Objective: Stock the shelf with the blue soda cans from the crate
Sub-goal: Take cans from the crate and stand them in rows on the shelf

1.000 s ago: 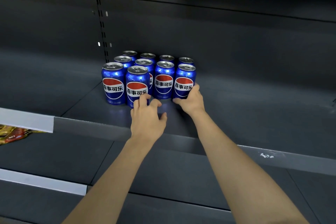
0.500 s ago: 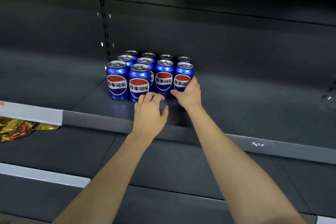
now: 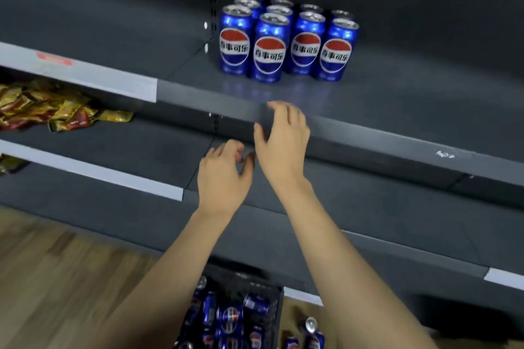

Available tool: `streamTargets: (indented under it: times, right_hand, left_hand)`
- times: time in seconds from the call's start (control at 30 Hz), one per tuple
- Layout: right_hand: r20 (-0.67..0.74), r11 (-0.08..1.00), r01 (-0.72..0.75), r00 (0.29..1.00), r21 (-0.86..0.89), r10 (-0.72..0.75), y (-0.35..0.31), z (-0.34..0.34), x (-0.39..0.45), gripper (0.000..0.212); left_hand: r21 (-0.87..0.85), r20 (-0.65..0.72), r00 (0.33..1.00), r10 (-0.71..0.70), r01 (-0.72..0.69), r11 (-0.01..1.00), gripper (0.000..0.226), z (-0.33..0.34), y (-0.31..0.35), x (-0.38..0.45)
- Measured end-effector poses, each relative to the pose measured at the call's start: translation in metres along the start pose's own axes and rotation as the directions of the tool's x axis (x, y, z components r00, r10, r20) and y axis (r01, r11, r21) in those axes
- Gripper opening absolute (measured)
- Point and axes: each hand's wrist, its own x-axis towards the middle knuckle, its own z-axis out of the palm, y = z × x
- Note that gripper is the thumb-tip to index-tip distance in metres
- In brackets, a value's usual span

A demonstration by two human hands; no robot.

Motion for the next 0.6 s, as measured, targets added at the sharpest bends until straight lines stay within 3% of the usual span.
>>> streamTargets:
  times: [0.13, 0.23, 0.37, 0.47, 0.6]
  right_hand:
    - [-0.035, 0.999, 0.006, 0.999, -0.033, -0.007, -0.004, 0.03, -0.053, 0.033]
    - [0.185, 0.996, -0.068, 0.98, -0.052, 0.076, -0.001, 0.05, -0.101, 0.036]
    - [0.561, 0.966, -0.196, 0.786, -0.169, 0.258, 0.017, 0.077, -0.162, 0.048]
    - [0.713, 0.949, -0.213, 0.626, -0.234, 0.316, 0.036, 0.103, -0.202, 0.054]
    - [0.83, 0.931, -0.175, 0.423, -0.319, 0.364, 0.07, 0.139, -0.267, 0.056]
  left_hand:
    - [0.131, 0.152, 0.981, -0.116, 0.097, 0.987, 0.012, -0.013, -0.048, -0.057]
    - [0.207, 0.286, 0.927, -0.243, 0.188, 0.96, 0.018, -0.018, -0.076, -0.095]
    - [0.294, 0.399, 0.846, -0.354, 0.248, 0.923, 0.023, -0.017, -0.106, -0.141]
    - [0.363, 0.423, 0.784, -0.454, 0.313, 0.878, 0.024, -0.011, -0.133, -0.169]
    - [0.483, 0.463, 0.643, -0.61, 0.394, 0.782, 0.029, 0.0, -0.181, -0.21]
